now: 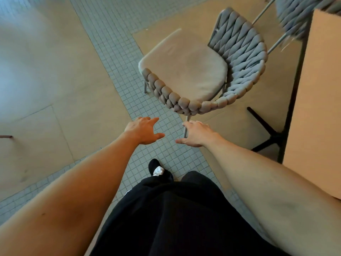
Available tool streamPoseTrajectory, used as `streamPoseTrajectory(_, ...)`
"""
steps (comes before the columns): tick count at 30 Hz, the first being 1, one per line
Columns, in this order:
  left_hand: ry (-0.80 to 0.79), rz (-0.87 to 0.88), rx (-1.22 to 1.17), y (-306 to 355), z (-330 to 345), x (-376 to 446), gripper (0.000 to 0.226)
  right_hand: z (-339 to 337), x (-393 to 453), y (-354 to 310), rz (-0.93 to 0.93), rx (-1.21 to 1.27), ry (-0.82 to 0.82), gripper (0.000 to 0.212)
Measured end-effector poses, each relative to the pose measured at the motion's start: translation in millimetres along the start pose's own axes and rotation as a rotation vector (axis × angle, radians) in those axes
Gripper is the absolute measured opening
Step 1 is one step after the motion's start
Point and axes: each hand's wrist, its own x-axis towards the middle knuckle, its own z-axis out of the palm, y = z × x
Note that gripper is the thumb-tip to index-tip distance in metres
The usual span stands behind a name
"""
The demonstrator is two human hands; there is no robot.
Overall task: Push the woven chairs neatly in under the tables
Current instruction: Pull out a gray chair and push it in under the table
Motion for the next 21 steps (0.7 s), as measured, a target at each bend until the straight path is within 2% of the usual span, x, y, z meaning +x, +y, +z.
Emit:
streamPoseTrajectory(6,0.011,0.128,0.105,-19.0,-28.9,52.7,0.089,-27.1,32.0,2.2,0.07,0.087,0.027,0.091)
streamPoseTrajectory(15,0.096,0.261,0.162,1.2,-63.1,139.8,0.096,-71.8,88.4,48.6,0.122,0.053,0.109,0.083)
streamPoseTrajectory(21,0.026,0.303,0.264,13.6,-63.0,198.2,0.098,-68.0,121.0,85.3,0.145,0.0,-0.018,0.081)
